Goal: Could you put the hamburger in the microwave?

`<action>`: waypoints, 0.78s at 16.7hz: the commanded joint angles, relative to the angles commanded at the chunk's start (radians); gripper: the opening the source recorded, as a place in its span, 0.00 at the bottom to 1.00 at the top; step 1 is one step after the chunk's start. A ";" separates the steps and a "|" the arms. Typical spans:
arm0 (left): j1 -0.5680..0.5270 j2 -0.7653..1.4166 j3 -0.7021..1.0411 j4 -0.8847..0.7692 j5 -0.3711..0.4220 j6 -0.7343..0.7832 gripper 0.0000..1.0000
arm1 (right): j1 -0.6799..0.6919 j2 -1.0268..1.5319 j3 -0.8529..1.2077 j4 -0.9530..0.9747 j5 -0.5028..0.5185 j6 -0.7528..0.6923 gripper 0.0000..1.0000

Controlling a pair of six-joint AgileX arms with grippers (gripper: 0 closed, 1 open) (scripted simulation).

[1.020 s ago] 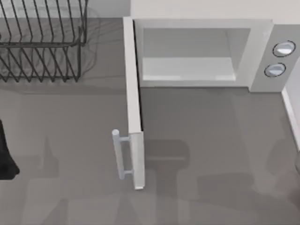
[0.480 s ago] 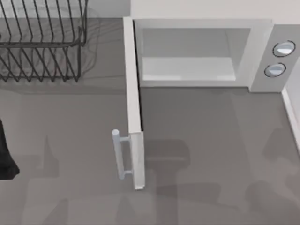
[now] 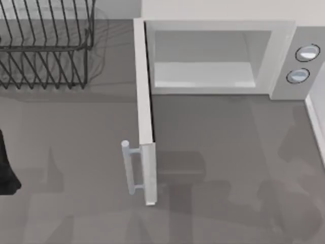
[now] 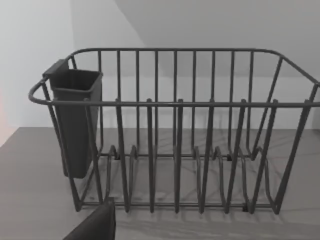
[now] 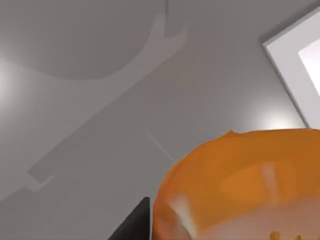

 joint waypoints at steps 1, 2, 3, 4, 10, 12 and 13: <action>0.000 0.000 0.000 0.000 0.000 0.000 1.00 | 0.021 0.039 0.021 0.052 0.022 0.037 0.00; 0.000 0.000 0.000 0.000 0.000 0.000 1.00 | 0.045 0.084 0.044 0.113 0.047 0.081 0.00; 0.000 0.000 0.000 0.000 0.000 0.000 1.00 | 0.071 0.135 0.067 0.182 0.074 0.130 0.00; 0.000 0.000 0.000 0.000 0.000 0.000 1.00 | 0.099 0.190 0.090 0.258 0.104 0.184 0.00; 0.000 0.000 0.000 0.000 0.000 0.000 1.00 | 0.292 0.547 0.225 0.821 0.304 0.576 0.00; 0.000 0.000 0.000 0.000 0.000 0.000 1.00 | 0.357 0.656 0.264 1.021 0.372 0.716 0.00; 0.000 0.000 0.000 0.000 0.000 0.000 1.00 | 0.388 0.706 0.283 1.117 0.404 0.783 0.00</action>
